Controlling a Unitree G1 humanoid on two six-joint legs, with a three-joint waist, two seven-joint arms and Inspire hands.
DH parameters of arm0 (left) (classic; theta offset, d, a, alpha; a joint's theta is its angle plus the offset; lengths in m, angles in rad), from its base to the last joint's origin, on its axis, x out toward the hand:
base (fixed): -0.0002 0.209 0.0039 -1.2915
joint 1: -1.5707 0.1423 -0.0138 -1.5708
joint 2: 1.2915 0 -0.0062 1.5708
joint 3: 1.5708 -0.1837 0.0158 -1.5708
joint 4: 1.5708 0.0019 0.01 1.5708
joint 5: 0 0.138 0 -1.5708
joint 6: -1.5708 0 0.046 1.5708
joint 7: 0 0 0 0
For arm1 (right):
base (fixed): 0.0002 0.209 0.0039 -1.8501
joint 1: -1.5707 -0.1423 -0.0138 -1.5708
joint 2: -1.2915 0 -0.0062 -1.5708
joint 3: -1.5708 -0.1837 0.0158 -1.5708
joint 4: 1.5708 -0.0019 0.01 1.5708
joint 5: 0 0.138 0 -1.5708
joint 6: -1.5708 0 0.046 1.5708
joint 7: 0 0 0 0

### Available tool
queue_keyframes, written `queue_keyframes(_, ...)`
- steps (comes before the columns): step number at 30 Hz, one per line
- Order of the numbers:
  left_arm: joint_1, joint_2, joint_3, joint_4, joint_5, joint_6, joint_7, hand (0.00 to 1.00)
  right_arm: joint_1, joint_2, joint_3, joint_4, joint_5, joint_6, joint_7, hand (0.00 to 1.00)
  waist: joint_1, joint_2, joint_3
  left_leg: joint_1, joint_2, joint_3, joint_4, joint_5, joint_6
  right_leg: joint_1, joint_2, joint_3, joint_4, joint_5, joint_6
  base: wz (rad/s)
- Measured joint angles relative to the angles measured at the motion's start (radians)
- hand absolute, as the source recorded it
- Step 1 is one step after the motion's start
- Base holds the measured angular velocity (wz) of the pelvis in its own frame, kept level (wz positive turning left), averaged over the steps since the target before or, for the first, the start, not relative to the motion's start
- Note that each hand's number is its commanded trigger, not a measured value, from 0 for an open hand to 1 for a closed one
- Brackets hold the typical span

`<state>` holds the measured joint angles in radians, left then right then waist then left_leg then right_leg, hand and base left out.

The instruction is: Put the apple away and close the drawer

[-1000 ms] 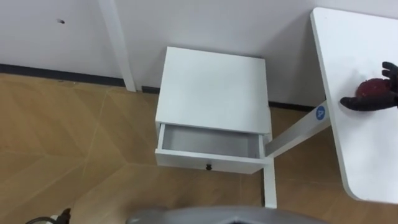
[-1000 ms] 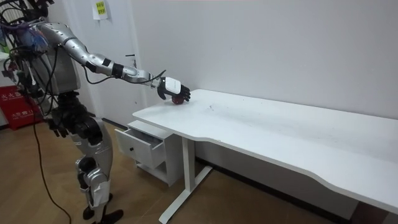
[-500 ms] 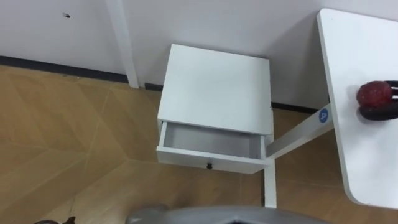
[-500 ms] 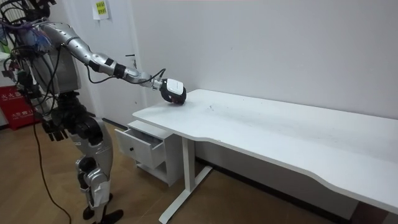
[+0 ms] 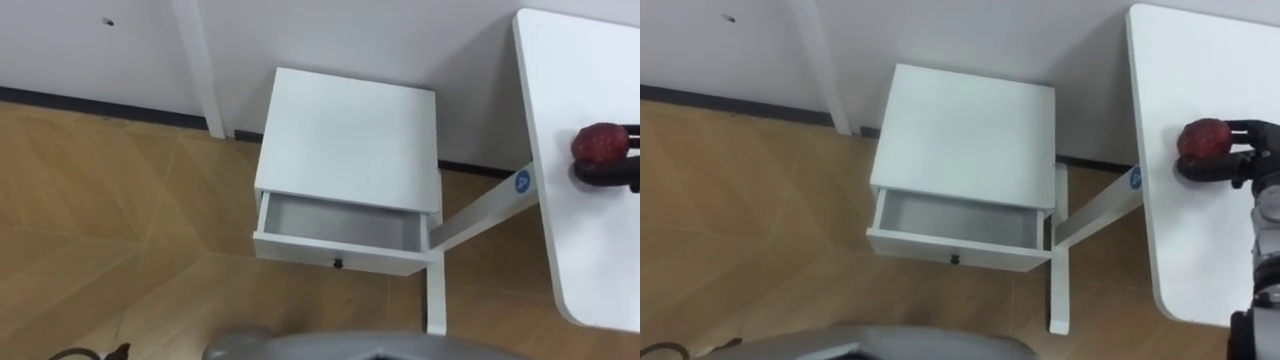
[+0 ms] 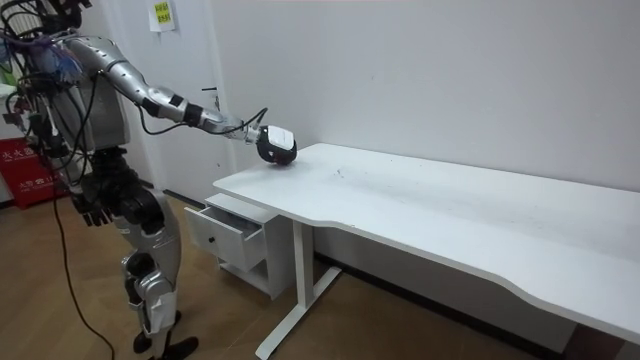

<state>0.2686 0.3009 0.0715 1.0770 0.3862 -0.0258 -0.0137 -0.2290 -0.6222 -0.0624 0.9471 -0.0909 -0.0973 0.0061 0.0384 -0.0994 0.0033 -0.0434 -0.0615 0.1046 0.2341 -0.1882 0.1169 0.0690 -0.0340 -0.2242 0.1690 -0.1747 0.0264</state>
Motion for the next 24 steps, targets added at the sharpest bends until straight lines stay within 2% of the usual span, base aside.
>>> queue_keyframes(3, -0.015, -0.001, -0.009, -0.003, 0.003, -0.008, 0.002, 0.0, 0.021, 0.029, 0.013, -0.123, -0.053, 0.006, 0.016, 1.0, -0.002, 0.001, 0.0005, 0.0, 0.002, 0.0, -0.002, 0.001, -0.002, -0.002, 0.0, 0.001, 0.002, 0.0, 0.0, 0.0)
queue_keyframes(5, -0.027, -0.001, -0.024, -0.027, 0.003, -0.013, 0.004, 0.0, 0.05, 0.042, 0.075, -0.282, -0.077, 0.006, 0.032, 1.0, 0.003, 0.006, 0.0041, -0.001, 0.002, 0.004, -0.004, 0.001, -0.002, -0.004, -0.001, -0.004, 0.001, 0.0, 0.0, -0.03)
queue_keyframes(7, -0.037, -0.001, -0.037, -0.04, 0.002, -0.02, 0.01, 0.0, 0.092, 0.047, 0.112, -0.409, -0.086, 0.005, 0.049, 1.0, 0.017, 0.01, 0.004, 0.002, 0.003, 0.004, -0.007, 0.001, -0.002, -0.004, 0.0, -0.003, 0.0, 0.0, 0.0, 0.0)
queue_keyframes(9, -0.039, -0.003, -0.05, -0.053, 0.004, -0.021, 0.012, 0.0, 0.123, 0.072, 0.134, -0.537, -0.141, 0.002, 0.081, 1.0, 0.026, 0.012, 0.004, 0.003, 0.002, 0.004, -0.009, 0.001, -0.002, -0.003, 0.0, -0.002, -0.001, 0.0, 0.0, 0.02)
queue_keyframes(13, -0.041, -0.006, -0.059, -0.056, 0.02, -0.021, 0.011, 0.0, 0.125, 0.098, 0.161, -0.622, -0.218, -0.013, 0.113, 1.0, 0.047, 0.015, 0.0065, 0.002, 0.002, 0.004, -0.012, 0.001, -0.002, -0.004, -0.001, -0.004, -0.002, 0.0, 0.0, 0.01)
queue_keyframes(17, -0.051, -0.01, -0.077, -0.056, 0.018, -0.018, 0.012, 0.0, 0.125, 0.16, 0.17, -0.695, -0.243, -0.018, 0.147, 1.0, 0.052, 0.021, 0.0092, 0.0, 0.002, 0.001, -0.012, 0.001, -0.002, -0.004, -0.001, -0.001, -0.001, 0.0, 0.0, 0.01)
queue_keyframes(24, -0.078, -0.02, -0.117, -0.058, 0.02, -0.016, 0.032, 0.0, 0.124, 0.176, 0.235, -0.696, -0.244, -0.011, 0.179, 1.0, 0.058, 0.029, 0.0072, 0.003, 0.002, 0.007, -0.012, 0.001, -0.002, -0.004, 0.0, 0.016, 0.0, 0.0, 0.0, -0.04)
